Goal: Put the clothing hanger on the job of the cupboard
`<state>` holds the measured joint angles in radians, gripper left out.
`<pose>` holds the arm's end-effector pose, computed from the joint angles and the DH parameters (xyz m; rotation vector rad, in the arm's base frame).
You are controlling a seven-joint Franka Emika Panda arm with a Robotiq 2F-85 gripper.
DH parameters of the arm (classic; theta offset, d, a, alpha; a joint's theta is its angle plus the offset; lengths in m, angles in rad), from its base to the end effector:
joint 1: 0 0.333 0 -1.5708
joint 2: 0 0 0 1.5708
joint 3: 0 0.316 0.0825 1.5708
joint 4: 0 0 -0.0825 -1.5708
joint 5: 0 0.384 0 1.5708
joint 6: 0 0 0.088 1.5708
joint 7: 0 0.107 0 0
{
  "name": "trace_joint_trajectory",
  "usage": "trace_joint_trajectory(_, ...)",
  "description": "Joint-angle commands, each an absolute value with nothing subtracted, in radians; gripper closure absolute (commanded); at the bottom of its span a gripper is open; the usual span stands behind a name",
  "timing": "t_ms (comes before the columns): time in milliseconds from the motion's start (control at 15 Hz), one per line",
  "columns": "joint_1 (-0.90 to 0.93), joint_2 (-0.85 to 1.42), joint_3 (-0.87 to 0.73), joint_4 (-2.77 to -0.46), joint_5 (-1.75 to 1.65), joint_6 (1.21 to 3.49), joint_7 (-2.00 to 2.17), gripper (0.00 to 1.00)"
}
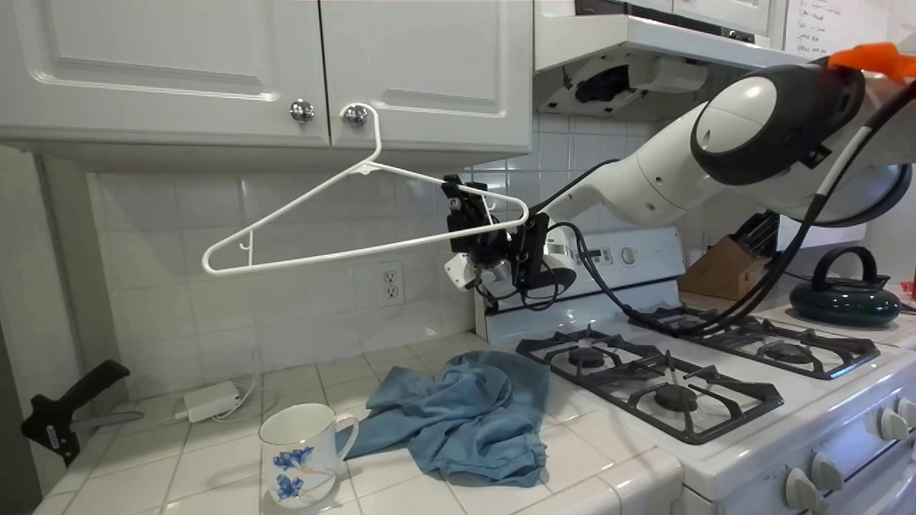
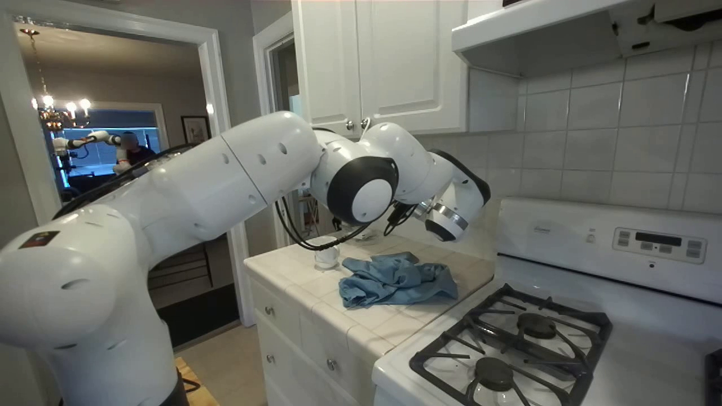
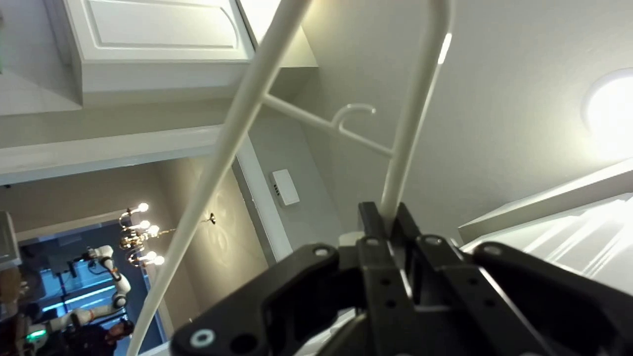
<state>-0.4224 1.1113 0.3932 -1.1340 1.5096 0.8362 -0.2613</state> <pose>0.6834 -0.0021 0.2956 -0.9097 -0.2443 0.5130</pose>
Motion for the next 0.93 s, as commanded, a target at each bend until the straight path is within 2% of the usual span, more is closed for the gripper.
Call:
trace_joint_trajectory(0,-0.431,1.142,0.422,-1.091,1.502,0.836,-0.247,0.59)
trace_joint_trajectory(533,-0.443,1.106,0.436,-1.105,1.493,0.836,-0.301,0.04)
trace_joint_trajectory(600,-0.439,1.101,0.422,-1.106,1.496,0.836,-0.305,0.01)
trace_joint_trajectory(867,-0.382,1.084,0.285,-1.051,1.442,0.836,-0.353,0.0)
